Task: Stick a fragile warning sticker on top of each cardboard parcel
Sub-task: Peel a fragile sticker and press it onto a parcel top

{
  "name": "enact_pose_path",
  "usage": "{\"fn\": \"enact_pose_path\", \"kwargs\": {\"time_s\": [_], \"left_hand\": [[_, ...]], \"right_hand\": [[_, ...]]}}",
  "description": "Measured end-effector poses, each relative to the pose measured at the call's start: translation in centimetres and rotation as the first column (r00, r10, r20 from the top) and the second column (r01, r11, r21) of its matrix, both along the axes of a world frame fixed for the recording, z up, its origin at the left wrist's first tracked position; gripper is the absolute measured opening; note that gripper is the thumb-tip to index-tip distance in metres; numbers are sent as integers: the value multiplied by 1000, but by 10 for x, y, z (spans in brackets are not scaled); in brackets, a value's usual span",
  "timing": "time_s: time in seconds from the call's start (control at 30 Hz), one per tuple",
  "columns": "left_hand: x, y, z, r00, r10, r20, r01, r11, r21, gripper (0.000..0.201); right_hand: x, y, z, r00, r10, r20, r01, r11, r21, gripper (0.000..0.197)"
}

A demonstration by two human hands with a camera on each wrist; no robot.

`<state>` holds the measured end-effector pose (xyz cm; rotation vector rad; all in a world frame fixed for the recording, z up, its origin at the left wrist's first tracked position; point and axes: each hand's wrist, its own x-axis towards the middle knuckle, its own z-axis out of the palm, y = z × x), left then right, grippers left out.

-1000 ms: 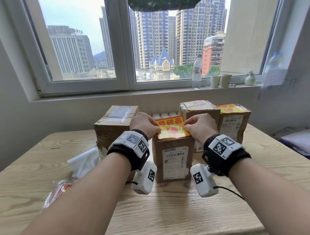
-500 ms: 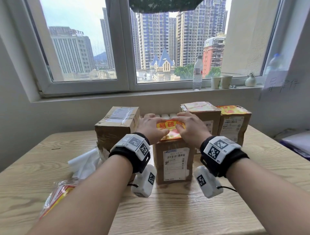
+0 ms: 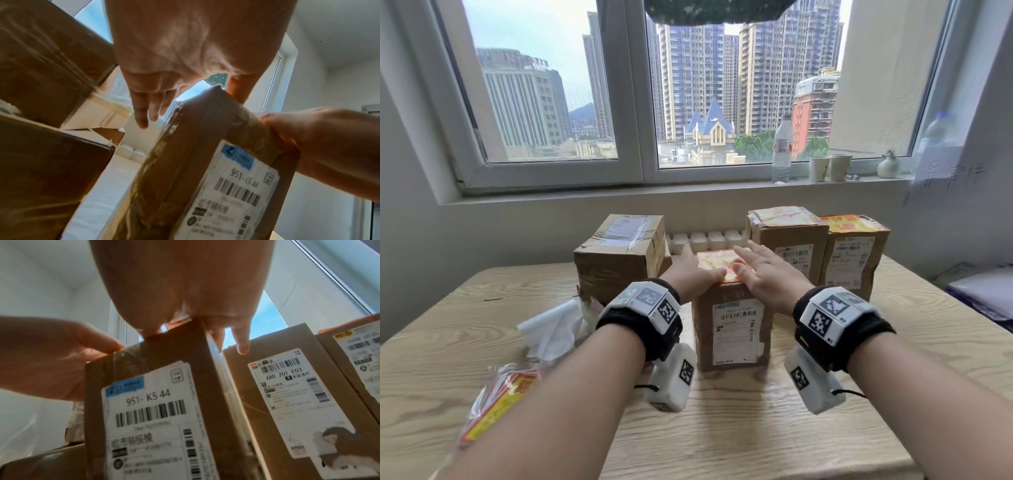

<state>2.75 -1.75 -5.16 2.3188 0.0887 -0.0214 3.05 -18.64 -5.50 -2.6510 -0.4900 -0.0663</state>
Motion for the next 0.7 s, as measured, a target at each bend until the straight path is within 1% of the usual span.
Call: {"fn": "enact_pose_path", "kwargs": {"time_s": [0.1,0.2,0.23,0.27,0.33,0.37,0.4,0.47,0.53,0.6,0.63,0.7], "left_hand": [[-3,4,0,999,4,-38,-5,999,-39,81],[-13,8,1,1000,-9,-25,9,1000,-27,58],[-14,9,-1,999,-22,-46,20,999,-38,57],[-16,9,-3,996,-35,-76,31,998,-54,60],[-17,7,-7,987,-34,-156,13,991,-133,69],[-16,6,-9,982,-15,-188,-21,982,-187,70],[-15,4,-10,978,4,-206,-52,972,-228,69],[-13,1,-9,974,58,-219,-116,957,-265,65],[-8,1,-4,975,125,-185,-174,946,-274,63],[1,2,5,973,193,-125,-221,939,-263,62],[7,3,10,971,220,-93,-236,940,-245,63],[16,4,20,965,261,-37,-263,945,-196,65]], "right_hand": [[-3,-10,0,995,-86,-44,89,994,62,56],[-4,-26,-1,972,-232,-44,234,970,60,61],[-4,-28,-2,962,-271,-34,272,961,48,62],[-5,-29,-2,956,-293,-30,295,954,58,62],[-9,-26,-1,955,-292,-48,296,944,149,63],[-11,-23,0,958,-280,-68,288,937,195,62],[-12,-19,1,959,-271,-86,283,933,222,60],[-10,-12,0,963,-252,-97,269,931,246,55],[-3,-4,0,967,-234,-97,253,922,294,48],[6,2,5,972,-208,-105,232,898,374,45],[13,5,7,972,-198,-124,232,874,426,44],[25,8,12,970,-182,-164,242,816,525,35]]}}
